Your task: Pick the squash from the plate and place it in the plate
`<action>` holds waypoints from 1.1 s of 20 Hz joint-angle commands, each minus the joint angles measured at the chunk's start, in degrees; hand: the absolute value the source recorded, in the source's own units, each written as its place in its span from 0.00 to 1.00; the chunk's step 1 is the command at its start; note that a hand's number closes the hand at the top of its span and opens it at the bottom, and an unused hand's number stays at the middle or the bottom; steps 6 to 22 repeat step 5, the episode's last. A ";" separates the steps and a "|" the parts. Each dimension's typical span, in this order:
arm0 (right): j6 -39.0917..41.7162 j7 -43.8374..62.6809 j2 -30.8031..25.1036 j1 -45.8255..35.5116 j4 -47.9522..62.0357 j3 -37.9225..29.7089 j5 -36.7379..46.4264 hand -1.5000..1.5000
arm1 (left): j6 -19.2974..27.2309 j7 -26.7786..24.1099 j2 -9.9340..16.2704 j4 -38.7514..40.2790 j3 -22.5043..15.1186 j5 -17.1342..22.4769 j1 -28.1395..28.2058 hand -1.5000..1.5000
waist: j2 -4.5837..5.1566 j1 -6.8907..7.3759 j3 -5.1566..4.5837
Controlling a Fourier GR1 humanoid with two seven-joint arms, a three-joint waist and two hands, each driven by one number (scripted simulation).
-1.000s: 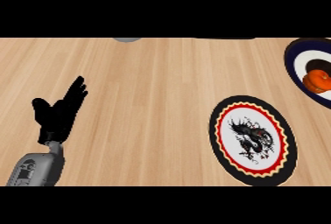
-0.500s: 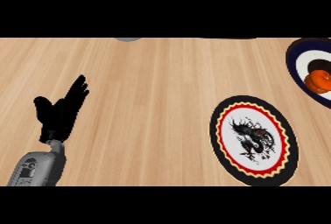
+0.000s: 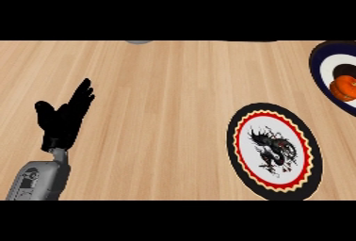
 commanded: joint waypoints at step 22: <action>1.62 0.25 -2.58 2.16 0.30 0.42 0.73 0.00 | -0.30 0.60 1.00 -1.72 0.07 -0.54 0.79 0.50 | 0.03 0.79 0.13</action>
